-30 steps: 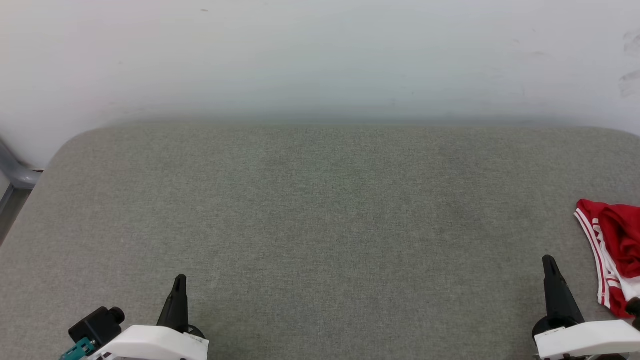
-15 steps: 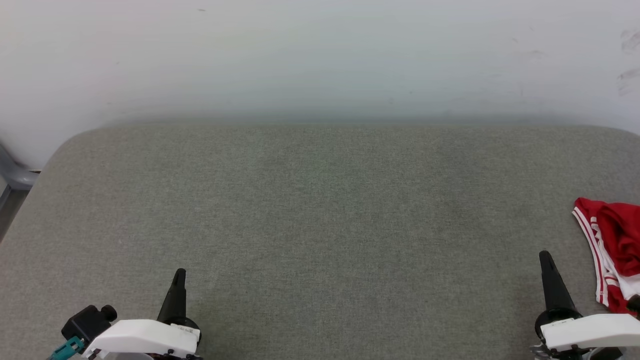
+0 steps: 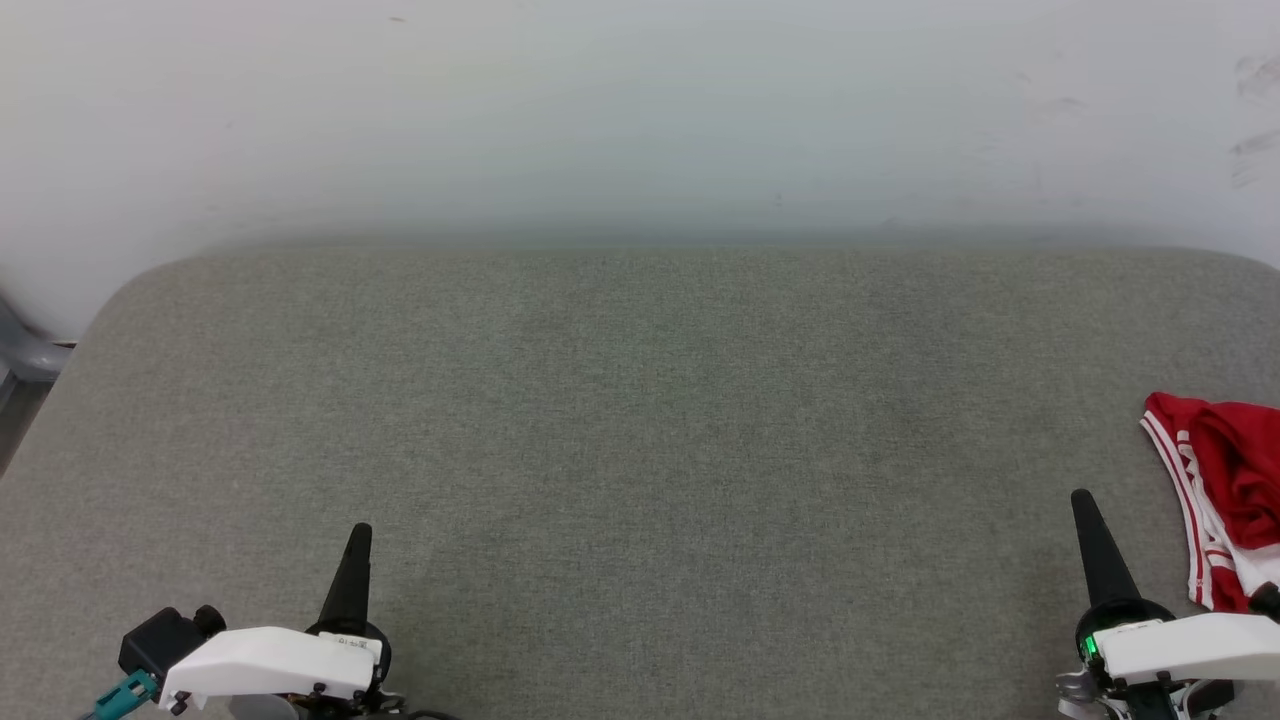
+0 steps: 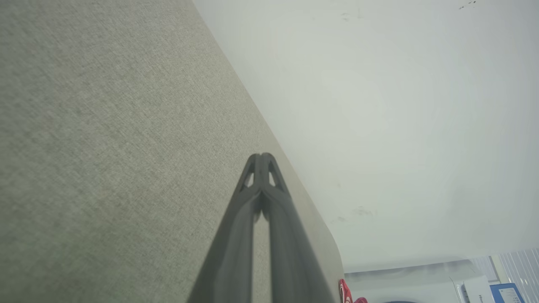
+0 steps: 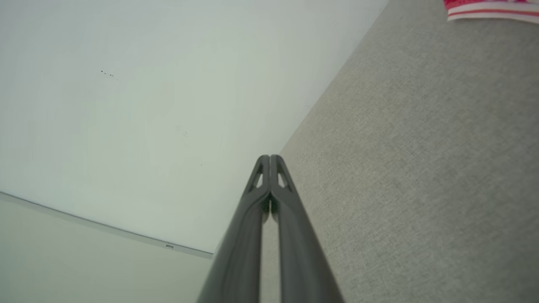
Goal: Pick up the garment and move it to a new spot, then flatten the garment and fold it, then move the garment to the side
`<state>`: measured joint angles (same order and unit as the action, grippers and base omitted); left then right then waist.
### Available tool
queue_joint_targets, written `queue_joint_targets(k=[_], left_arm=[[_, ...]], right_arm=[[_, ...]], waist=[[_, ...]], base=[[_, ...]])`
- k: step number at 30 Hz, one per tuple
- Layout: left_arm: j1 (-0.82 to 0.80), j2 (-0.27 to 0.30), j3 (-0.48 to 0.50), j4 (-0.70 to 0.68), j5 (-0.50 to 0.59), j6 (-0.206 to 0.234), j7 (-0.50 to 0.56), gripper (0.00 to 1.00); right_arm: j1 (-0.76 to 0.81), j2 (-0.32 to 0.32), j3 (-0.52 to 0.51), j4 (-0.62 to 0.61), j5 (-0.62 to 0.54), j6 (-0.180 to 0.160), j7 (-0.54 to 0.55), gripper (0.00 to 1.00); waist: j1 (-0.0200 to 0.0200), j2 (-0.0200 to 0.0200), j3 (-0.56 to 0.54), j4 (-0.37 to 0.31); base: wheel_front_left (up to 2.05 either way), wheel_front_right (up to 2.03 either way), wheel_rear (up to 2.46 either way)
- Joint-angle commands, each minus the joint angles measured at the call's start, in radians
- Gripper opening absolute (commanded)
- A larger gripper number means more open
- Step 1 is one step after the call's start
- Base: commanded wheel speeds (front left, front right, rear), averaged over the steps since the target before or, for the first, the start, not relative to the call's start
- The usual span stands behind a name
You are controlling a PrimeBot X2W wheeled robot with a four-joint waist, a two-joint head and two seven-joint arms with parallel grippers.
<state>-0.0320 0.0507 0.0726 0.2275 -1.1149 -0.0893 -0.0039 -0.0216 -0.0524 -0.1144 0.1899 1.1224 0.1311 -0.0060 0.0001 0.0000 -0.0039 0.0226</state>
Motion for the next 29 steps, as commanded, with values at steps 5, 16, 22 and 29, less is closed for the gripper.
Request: queue_joint_targets(k=[5,16,22,29], left_arm=[[-0.029,0.0,0.009,-0.003,-0.066,-0.009,0.015,0.0],[-0.045,0.0,0.018,0.002,-0.173,-0.019,0.042,0.0],[-0.05,0.0,0.021,0.005,-0.229,-0.024,0.056,0.0],[-0.059,0.0,0.026,0.008,-0.289,-0.028,0.071,0.0]], right_arm=[[-0.03,0.001,0.0,0.001,0.065,0.0,0.016,0.0],[-0.046,0.002,0.0,0.015,0.172,0.0,0.043,0.0],[-0.053,0.002,0.0,0.022,0.226,0.0,0.057,0.0],[-0.064,0.002,0.0,0.029,0.286,0.0,0.072,0.0]], waist=[[-0.0001,0.0,0.001,-0.002],[-0.0001,0.0,0.002,-0.006],[-0.0001,0.0,0.003,-0.009],[-0.0001,0.0,0.004,-0.011]], base=[[0.0,0.0,0.0],[0.0,0.0,0.0],[0.0,0.0,0.0],[0.0,0.0,0.0]])
